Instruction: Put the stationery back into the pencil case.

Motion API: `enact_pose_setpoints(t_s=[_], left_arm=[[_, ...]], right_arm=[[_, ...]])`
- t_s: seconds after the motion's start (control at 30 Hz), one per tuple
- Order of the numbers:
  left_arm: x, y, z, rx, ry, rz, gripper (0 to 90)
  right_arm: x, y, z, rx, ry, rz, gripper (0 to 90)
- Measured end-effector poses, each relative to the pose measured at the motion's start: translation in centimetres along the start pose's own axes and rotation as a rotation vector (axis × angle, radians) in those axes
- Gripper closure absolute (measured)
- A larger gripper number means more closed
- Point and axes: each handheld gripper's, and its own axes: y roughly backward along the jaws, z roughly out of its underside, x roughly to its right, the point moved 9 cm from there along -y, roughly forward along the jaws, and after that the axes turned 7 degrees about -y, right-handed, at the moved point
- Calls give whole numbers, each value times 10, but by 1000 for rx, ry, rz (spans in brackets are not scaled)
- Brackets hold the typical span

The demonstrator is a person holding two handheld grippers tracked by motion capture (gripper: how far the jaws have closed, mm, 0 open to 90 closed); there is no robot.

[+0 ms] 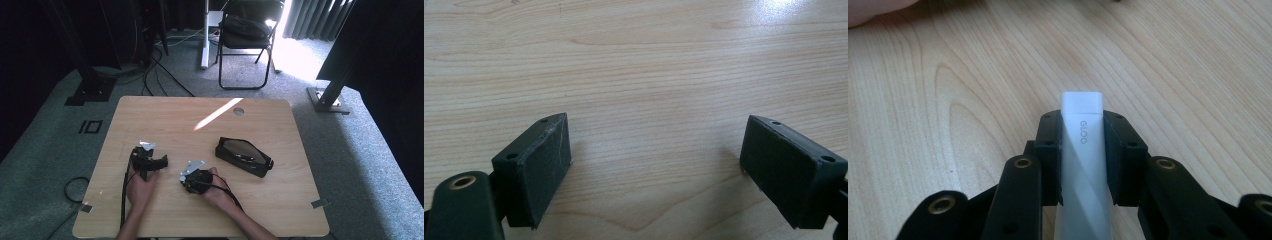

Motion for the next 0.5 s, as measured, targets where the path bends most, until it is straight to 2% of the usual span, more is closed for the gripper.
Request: enact_pose_setpoints(t_s=[0.5], left_arm=[[0, 0, 0, 0, 0, 0, 133]], right_arm=[[2, 14, -4, 29, -1, 5, 714]])
